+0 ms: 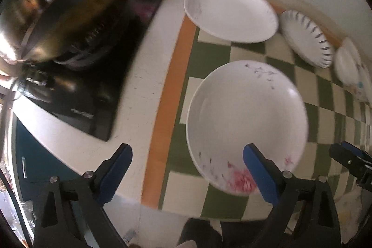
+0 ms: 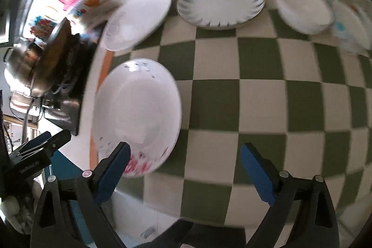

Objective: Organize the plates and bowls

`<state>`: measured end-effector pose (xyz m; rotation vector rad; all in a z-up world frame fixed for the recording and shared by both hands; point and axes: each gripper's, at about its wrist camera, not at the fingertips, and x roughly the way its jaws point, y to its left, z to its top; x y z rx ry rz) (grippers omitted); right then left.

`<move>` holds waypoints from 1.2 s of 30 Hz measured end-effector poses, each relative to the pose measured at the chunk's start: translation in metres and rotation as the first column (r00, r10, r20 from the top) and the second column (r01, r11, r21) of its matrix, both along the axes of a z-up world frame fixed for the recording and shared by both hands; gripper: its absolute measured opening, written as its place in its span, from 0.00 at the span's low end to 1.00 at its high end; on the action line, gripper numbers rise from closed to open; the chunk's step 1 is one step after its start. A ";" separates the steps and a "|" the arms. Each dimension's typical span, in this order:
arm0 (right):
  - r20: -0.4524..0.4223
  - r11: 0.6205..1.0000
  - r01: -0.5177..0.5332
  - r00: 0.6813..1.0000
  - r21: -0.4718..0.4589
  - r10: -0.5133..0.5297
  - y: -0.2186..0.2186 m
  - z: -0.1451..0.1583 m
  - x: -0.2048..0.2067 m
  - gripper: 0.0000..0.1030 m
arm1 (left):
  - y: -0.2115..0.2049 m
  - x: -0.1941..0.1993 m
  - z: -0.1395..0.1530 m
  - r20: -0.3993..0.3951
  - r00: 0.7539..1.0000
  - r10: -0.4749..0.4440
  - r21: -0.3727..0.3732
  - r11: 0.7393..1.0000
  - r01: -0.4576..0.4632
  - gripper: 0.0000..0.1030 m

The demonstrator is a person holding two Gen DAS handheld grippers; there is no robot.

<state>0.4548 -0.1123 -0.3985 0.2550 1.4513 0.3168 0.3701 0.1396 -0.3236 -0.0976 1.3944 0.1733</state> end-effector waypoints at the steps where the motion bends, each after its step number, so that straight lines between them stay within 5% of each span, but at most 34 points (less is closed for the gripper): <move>1: -0.022 1.000 -0.007 1.000 0.011 0.007 0.001 -0.010 0.010 0.90 | 0.002 0.008 -0.011 -0.028 1.000 0.005 -0.006 1.000 -0.005 0.89; 10: -0.168 0.990 -0.091 0.980 0.107 0.108 0.025 -0.074 0.074 0.72 | 0.012 0.042 -0.070 -0.186 0.982 0.027 -0.077 0.996 -0.042 0.55; 14: -0.222 0.988 -0.100 0.967 0.115 0.124 0.038 -0.090 0.083 0.36 | 0.010 0.044 -0.075 -0.187 0.982 -0.001 -0.164 0.986 -0.030 0.34; 18: -0.232 0.983 -0.100 0.964 0.152 0.133 0.046 -0.099 0.087 0.13 | 0.008 0.045 -0.072 -0.177 0.984 -0.019 -0.177 0.984 -0.013 0.32; 25: -0.198 0.986 -0.098 0.972 0.136 0.124 0.047 -0.090 0.071 0.12 | 0.000 0.050 -0.067 -0.166 0.985 -0.045 -0.181 0.983 0.014 0.30; 36: -0.175 0.990 -0.021 0.984 0.137 0.045 -0.013 -0.057 0.053 0.12 | -0.046 0.057 -0.031 -0.109 0.985 -0.132 -0.190 0.976 0.110 0.30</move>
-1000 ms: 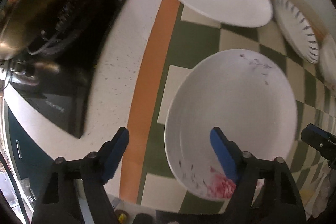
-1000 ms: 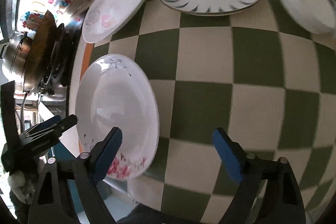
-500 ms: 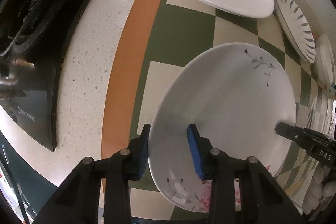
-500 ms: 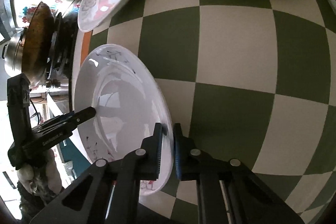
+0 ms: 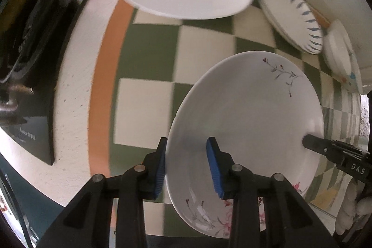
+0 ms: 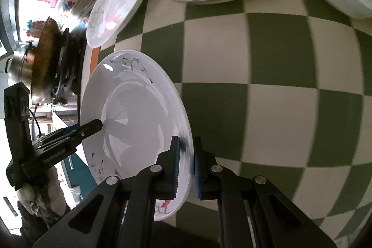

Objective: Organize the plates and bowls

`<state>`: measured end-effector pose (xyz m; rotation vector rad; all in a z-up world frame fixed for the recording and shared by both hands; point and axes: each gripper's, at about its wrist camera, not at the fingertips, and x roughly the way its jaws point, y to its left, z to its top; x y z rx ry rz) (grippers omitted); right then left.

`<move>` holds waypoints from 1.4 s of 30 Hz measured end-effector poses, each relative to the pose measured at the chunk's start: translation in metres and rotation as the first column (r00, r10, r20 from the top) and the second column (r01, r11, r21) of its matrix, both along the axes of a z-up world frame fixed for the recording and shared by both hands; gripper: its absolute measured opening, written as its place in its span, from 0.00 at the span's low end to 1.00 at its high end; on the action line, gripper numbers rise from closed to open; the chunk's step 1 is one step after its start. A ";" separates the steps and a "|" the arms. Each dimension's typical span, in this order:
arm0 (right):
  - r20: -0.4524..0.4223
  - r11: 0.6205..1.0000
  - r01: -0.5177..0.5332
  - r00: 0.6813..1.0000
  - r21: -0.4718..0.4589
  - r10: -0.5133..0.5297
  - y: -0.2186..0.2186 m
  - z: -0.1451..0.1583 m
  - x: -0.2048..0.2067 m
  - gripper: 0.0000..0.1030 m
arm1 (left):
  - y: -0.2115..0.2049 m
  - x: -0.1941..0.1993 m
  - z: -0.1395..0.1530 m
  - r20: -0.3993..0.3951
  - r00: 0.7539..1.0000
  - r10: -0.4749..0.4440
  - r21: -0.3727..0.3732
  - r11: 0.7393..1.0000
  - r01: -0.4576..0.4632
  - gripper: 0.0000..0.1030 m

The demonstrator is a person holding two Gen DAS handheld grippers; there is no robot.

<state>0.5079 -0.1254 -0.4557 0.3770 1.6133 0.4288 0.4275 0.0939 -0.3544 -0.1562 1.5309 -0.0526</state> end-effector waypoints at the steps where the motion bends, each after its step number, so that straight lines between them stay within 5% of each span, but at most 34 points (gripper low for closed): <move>1: 0.003 1.000 0.005 1.000 -0.002 -0.005 -0.005 0.002 -0.002 0.12 | -0.005 0.001 0.002 0.004 1.000 -0.008 -0.002 1.000 0.008 0.30; 9: 0.022 0.995 0.095 0.995 -0.013 -0.095 -0.076 0.022 -0.014 0.12 | -0.058 0.002 0.000 0.017 0.995 -0.095 -0.022 0.995 0.095 0.30; 18: 0.001 0.989 0.142 0.990 -0.044 -0.142 -0.129 0.005 -0.012 0.12 | -0.099 0.015 -0.016 -0.004 0.988 -0.157 -0.009 0.988 0.157 0.30; 34: -0.036 0.991 0.121 0.992 -0.062 -0.123 -0.132 -0.023 -0.010 0.12 | -0.125 0.030 -0.039 -0.051 0.985 -0.163 0.029 0.986 0.165 0.30; 38: -0.068 0.992 0.113 0.991 -0.057 -0.116 -0.132 -0.026 -0.008 0.15 | -0.124 0.028 -0.026 -0.019 0.987 -0.161 0.034 0.986 0.161 0.30; 42: -0.030 0.986 0.155 0.987 -0.067 -0.158 -0.148 0.002 -0.003 0.15 | -0.090 0.042 0.019 0.077 0.994 -0.077 0.050 0.996 0.073 0.30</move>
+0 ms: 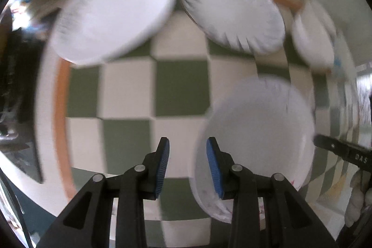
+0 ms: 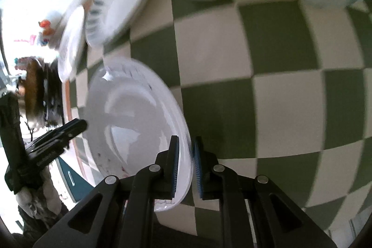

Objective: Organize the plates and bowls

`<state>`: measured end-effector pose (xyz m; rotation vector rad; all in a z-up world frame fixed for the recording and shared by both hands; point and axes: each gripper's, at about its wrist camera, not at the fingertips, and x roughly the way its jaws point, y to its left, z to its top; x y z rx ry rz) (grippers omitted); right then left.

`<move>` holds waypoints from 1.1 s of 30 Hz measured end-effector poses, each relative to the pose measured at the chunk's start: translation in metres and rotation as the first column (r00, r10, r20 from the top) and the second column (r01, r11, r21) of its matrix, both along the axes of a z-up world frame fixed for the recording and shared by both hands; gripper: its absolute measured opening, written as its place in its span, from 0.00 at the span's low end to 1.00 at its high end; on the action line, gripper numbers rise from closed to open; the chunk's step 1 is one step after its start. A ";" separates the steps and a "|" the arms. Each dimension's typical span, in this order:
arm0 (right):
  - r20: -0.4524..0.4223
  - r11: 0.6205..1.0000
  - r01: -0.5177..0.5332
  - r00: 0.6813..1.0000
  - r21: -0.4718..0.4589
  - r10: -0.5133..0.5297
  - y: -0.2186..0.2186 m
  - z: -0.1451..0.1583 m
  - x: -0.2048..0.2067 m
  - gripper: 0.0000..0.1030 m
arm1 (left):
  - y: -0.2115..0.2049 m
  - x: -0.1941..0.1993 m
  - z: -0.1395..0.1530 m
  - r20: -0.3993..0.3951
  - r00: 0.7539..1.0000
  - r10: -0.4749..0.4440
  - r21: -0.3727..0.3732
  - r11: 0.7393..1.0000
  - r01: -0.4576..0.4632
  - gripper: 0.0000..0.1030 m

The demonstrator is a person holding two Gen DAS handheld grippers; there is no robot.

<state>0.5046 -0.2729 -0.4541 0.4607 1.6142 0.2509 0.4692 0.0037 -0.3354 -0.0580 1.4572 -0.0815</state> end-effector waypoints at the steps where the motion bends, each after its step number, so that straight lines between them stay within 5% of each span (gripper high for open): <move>1: 0.021 1.000 0.002 1.000 -0.012 -0.002 -0.002 0.010 0.003 0.15 | 0.011 0.005 0.009 0.023 0.999 0.029 0.010 1.000 -0.029 0.30; 4: 0.111 0.999 -0.014 0.994 -0.030 0.018 0.005 0.050 0.023 0.23 | 0.055 0.022 0.030 0.078 0.986 0.147 0.021 0.989 -0.149 0.37; 6: 0.174 0.998 -0.070 0.982 -0.005 0.070 0.029 0.075 0.048 0.42 | 0.088 0.033 0.029 0.085 0.967 0.238 0.017 0.971 -0.240 0.38; 11: 0.282 0.973 -0.226 0.938 0.048 0.204 0.114 0.091 0.119 0.45 | 0.152 0.056 -0.009 0.016 0.903 0.430 -0.020 0.903 -0.430 0.38; 21: 0.275 0.901 -0.429 0.859 -0.070 0.431 0.258 0.019 0.264 0.45 | 0.206 0.089 -0.052 -0.037 0.841 0.540 -0.051 0.839 -0.541 0.38; 26: 0.225 0.883 -0.461 0.854 -0.087 0.468 0.283 -0.021 0.295 0.35 | 0.210 0.107 -0.061 -0.031 0.854 0.519 -0.052 0.852 -0.520 0.36; 29: 0.205 0.872 -0.486 0.850 -0.055 0.486 0.293 -0.034 0.298 0.18 | 0.212 0.115 -0.059 -0.009 0.864 0.504 -0.069 0.861 -0.503 0.21; 33: 0.241 0.870 -0.489 0.839 -0.060 0.488 0.296 -0.033 0.294 0.18 | 0.217 0.119 -0.056 0.002 0.860 0.511 -0.049 0.859 -0.510 0.21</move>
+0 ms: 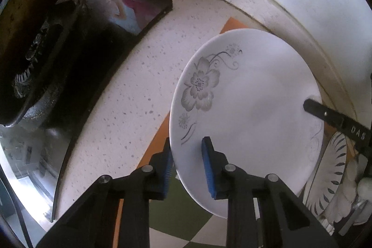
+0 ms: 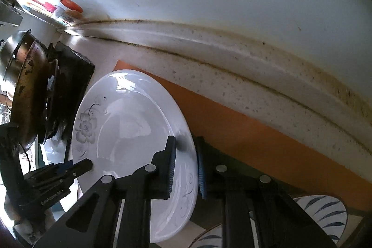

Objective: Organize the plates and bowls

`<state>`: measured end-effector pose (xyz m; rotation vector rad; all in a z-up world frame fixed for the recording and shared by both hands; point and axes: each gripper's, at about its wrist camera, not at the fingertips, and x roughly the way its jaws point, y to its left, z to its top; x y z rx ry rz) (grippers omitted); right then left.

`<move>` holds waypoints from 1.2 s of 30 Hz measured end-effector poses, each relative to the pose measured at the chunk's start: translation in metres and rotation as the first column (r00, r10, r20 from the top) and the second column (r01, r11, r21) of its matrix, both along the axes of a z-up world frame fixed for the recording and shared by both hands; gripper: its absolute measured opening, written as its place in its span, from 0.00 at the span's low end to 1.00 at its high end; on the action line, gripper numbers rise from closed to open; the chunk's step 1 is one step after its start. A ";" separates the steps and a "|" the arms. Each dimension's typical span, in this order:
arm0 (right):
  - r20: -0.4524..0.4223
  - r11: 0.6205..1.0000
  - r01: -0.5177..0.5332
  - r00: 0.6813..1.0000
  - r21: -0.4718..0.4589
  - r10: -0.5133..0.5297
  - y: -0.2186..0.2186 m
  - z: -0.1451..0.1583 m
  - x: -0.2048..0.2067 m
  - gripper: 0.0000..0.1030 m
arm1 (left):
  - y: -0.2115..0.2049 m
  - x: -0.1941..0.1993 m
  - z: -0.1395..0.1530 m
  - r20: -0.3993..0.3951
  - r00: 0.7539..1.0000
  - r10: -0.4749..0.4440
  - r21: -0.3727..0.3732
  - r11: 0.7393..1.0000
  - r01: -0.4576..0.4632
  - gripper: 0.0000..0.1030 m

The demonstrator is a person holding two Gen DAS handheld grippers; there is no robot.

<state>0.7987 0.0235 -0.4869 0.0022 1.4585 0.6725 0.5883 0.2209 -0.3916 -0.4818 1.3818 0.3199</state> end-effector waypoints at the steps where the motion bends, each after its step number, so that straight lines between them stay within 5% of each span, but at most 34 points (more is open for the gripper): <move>1: -0.002 1.000 0.001 1.000 0.006 0.000 -0.002 0.000 -0.001 0.17 | 0.001 0.000 0.001 0.000 1.000 -0.003 0.004 1.000 0.003 0.21; 12: 0.008 0.998 0.049 0.999 0.046 -0.049 -0.030 0.035 -0.039 0.13 | -0.021 -0.027 0.034 0.051 0.997 -0.066 0.029 0.997 0.064 0.21; 23: 0.071 0.976 0.187 0.978 0.113 -0.195 -0.120 0.113 -0.123 0.11 | -0.074 -0.061 0.083 0.104 0.971 -0.215 -0.003 0.976 0.217 0.21; 36: 0.057 0.907 0.411 0.907 0.090 -0.416 -0.240 0.135 -0.278 0.10 | -0.167 -0.114 0.079 0.083 0.876 -0.475 -0.028 0.878 0.478 0.21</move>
